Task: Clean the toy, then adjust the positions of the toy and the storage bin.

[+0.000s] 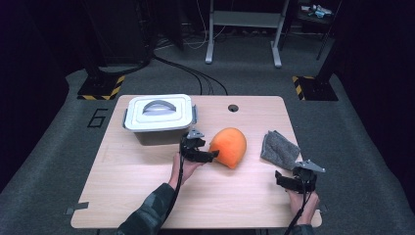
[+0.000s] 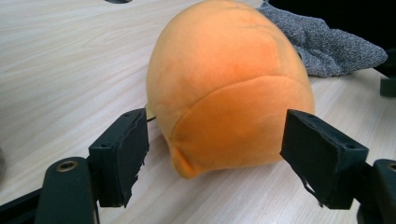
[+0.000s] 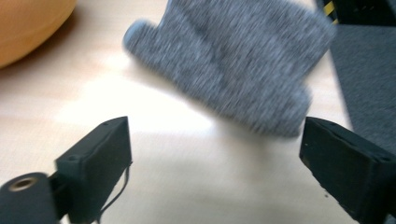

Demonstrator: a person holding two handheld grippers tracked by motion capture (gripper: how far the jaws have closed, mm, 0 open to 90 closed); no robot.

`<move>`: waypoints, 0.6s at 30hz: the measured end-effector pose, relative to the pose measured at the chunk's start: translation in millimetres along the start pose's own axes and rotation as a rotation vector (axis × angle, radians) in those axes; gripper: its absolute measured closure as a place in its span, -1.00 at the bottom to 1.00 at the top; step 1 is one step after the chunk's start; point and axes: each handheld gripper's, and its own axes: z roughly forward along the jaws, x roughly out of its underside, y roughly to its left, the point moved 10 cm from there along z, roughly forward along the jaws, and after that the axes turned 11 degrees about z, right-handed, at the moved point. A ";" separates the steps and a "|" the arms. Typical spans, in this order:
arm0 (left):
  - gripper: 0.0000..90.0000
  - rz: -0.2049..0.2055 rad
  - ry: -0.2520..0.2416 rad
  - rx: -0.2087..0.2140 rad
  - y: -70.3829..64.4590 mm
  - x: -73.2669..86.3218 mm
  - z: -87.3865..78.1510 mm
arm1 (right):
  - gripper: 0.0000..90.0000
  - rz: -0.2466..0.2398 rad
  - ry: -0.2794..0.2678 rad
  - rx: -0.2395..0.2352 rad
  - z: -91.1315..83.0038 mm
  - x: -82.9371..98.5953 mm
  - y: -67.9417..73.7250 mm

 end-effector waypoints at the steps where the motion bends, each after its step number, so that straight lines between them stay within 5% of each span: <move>1: -0.51 -0.001 -0.002 0.003 -1.3 -2.4 1.1 | -0.84 -0.006 0.000 0.001 -0.5 4.0 0.8; 7: -0.56 0.008 -0.006 -0.003 -6.3 -14.0 8.9 | -0.90 -0.015 0.032 0.022 3.1 25.4 -2.9; 18: -0.64 0.018 0.011 -0.013 -12.2 -28.4 26.7 | -0.92 -0.039 0.037 0.040 6.2 29.3 -6.4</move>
